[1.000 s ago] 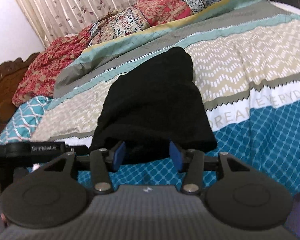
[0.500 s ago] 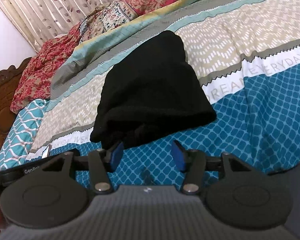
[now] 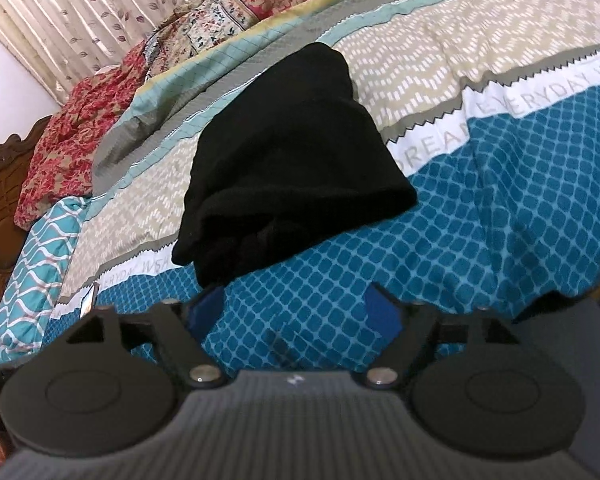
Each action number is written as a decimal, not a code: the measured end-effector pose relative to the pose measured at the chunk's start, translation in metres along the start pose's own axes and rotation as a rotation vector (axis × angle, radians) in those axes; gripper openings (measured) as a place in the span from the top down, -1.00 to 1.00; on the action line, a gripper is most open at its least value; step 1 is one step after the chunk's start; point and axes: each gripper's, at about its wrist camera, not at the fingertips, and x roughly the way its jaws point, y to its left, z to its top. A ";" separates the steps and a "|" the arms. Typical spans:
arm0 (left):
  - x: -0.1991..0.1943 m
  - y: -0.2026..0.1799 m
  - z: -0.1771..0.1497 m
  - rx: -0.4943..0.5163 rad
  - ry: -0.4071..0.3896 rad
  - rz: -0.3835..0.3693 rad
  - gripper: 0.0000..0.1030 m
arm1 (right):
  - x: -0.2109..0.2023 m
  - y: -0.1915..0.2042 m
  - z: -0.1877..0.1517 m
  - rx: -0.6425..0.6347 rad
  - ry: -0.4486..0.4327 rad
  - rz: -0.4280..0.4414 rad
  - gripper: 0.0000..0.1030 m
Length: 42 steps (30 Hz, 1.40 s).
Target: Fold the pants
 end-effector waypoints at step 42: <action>-0.036 0.000 -0.020 0.000 -0.164 -0.040 -1.00 | 0.000 0.023 -0.005 -0.090 -0.011 -0.095 -0.78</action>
